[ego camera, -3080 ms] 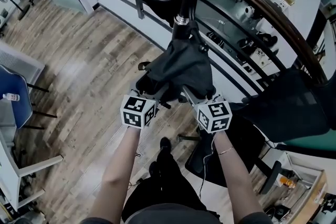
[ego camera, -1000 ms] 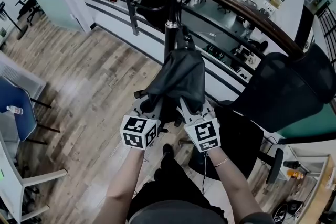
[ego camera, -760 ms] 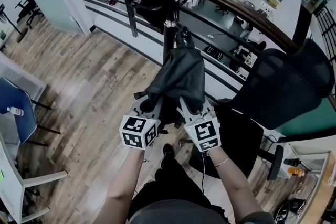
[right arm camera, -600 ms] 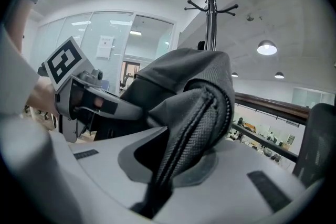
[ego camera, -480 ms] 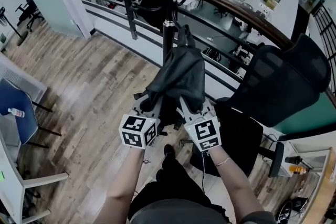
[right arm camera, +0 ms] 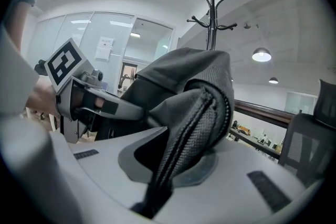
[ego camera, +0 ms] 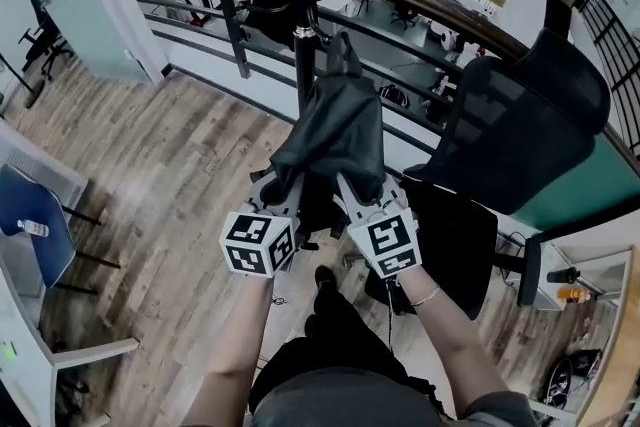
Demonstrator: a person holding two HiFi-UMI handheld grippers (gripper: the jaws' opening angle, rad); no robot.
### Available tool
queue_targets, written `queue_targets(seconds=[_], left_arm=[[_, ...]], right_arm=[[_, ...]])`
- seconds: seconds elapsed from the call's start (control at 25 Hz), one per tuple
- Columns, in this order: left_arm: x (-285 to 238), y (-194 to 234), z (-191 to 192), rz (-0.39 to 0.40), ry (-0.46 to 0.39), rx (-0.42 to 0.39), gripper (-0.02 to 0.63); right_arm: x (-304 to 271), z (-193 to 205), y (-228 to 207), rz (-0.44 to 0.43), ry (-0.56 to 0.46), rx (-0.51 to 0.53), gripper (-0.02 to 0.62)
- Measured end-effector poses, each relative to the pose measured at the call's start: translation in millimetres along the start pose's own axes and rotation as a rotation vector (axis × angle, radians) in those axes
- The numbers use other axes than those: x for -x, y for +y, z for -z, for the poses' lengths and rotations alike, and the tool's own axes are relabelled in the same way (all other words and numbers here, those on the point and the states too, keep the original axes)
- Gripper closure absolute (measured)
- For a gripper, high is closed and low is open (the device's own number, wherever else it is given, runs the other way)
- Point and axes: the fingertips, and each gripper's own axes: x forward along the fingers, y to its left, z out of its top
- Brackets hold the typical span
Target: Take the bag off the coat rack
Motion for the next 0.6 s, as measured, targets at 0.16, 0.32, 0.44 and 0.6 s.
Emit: queue_targets(seconds=[0.16,0.32,0.44,0.6], left_arm=[[15.9,-20.5,-3.4,0.026,-0.007,-0.022,0.566],[33.6,-42.6,-8.2,0.057,-0.019,-0.043,0.566],[44.0,-60.1,-13.2,0.080,-0.030,-0.060,0.566],[52.7,-85.4,-18.5,0.121,-0.031,-0.087,0.566]], right_arm=[[26.4,-5.0,7.4,0.028,-0.008,-0.004,0.566],[55.4,-12.0,15.2,0.060,-0.017,-0.001,0.566],[77.2,-17.2,17.9,0.083,-0.025,-0.001,0.566],[106.4,-21.2,18.0,0.123,-0.029,-0.015,0.566]])
